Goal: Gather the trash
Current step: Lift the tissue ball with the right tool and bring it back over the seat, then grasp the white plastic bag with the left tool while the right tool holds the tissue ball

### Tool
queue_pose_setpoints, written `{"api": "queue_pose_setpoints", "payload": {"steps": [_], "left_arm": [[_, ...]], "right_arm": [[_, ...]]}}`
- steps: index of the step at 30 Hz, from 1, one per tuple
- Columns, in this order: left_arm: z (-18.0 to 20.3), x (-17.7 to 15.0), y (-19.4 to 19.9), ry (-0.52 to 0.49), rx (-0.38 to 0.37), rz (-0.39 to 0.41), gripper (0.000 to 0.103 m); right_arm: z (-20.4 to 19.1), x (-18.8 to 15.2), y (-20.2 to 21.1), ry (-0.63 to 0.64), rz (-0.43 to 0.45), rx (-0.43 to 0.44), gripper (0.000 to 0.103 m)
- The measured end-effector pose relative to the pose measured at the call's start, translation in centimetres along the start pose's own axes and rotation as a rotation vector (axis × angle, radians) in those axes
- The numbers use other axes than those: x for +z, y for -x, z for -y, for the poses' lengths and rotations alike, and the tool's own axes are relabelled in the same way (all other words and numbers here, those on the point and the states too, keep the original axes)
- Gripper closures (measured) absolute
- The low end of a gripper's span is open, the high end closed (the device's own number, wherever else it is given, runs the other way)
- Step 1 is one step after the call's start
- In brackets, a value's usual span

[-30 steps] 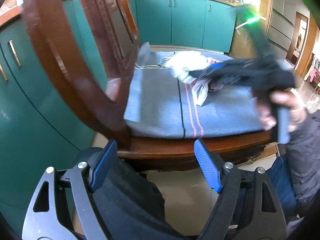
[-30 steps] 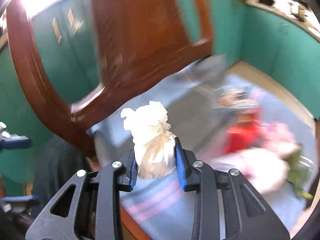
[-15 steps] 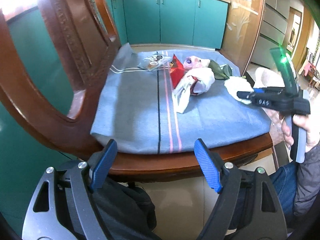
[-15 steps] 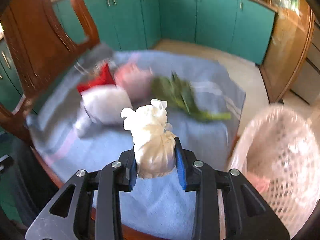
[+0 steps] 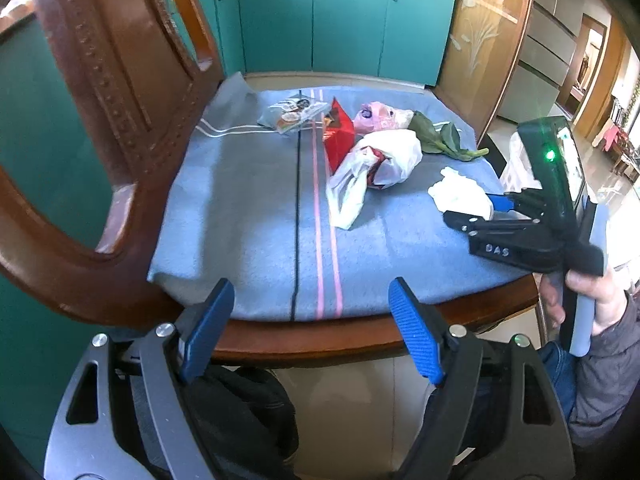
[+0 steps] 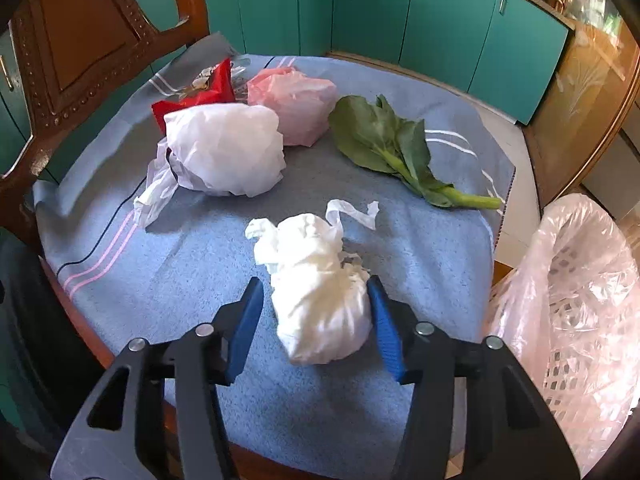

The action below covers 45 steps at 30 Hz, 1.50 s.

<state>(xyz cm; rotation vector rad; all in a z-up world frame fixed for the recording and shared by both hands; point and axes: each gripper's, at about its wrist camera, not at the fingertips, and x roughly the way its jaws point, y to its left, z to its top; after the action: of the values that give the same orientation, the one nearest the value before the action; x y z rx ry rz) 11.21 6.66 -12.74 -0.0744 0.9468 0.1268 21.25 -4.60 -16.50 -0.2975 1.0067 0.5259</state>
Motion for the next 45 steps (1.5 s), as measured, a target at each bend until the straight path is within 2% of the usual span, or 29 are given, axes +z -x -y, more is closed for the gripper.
{"api": "queue_pose_setpoints", "payload": {"steps": [7,14,15,17,19,25,30,34,38,41,42,43,44,45], "left_arm": [[1.3,-0.1,-0.9,-0.03,-0.014,-0.02,0.022],[0.8,0.1,-1.0,-0.013,0.001,-0.029,0.022],[0.6,0.2,-1.0,-0.01,0.004,-0.029,0.022],[0.4,0.4,-1.1,0.001,0.007,-0.029,0.022],[0.3,0.9,-1.2,0.016,0.002,-0.026,0.022],[0.4,3.3,-2.5,0.072,-0.029,0.011,0.022],[2.1,6.2,-5.1,0.048,-0.048,0.01,0.02],[4.0,8.6,-7.2,0.005,-0.052,-0.008,0.014],[5.3,10.1,-9.4,0.048,-0.105,-0.047,0.014],[6.1,10.6,-11.4,0.053,-0.093,-0.068,0.014],[6.1,10.6,-11.9,0.053,-0.086,-0.073,0.015],[6.0,10.3,-12.3,0.053,-0.082,-0.079,0.029],[5.9,10.0,-12.5,0.052,-0.085,-0.088,0.051],[5.6,9.8,-13.0,0.049,-0.093,-0.113,0.058]], "right_arm": [[-0.2,0.4,-1.1,-0.004,-0.007,-0.019,0.047],[0.1,0.9,-1.6,-0.026,-0.001,-0.022,0.048],[0.2,0.9,-1.5,-0.032,0.001,-0.019,0.056],[0.3,1.0,-1.3,-0.036,0.005,-0.005,0.064],[0.5,1.0,-1.0,-0.046,0.012,0.012,0.066],[1.6,0.9,0.6,-0.077,0.048,0.017,0.066],[3.8,0.4,1.7,-0.147,0.057,0.008,0.066],[4.8,0.0,2.6,-0.165,0.076,0.007,0.066],[5.0,0.0,3.0,-0.167,0.087,0.001,0.066],[4.8,0.1,3.1,-0.162,0.089,0.002,0.066],[4.8,0.0,3.1,-0.158,0.089,0.002,0.066],[4.7,0.0,3.1,-0.153,0.088,0.001,0.066],[4.6,0.0,3.0,-0.151,0.087,-0.001,0.066],[4.6,-0.1,3.0,-0.148,0.085,-0.005,0.066]]}}
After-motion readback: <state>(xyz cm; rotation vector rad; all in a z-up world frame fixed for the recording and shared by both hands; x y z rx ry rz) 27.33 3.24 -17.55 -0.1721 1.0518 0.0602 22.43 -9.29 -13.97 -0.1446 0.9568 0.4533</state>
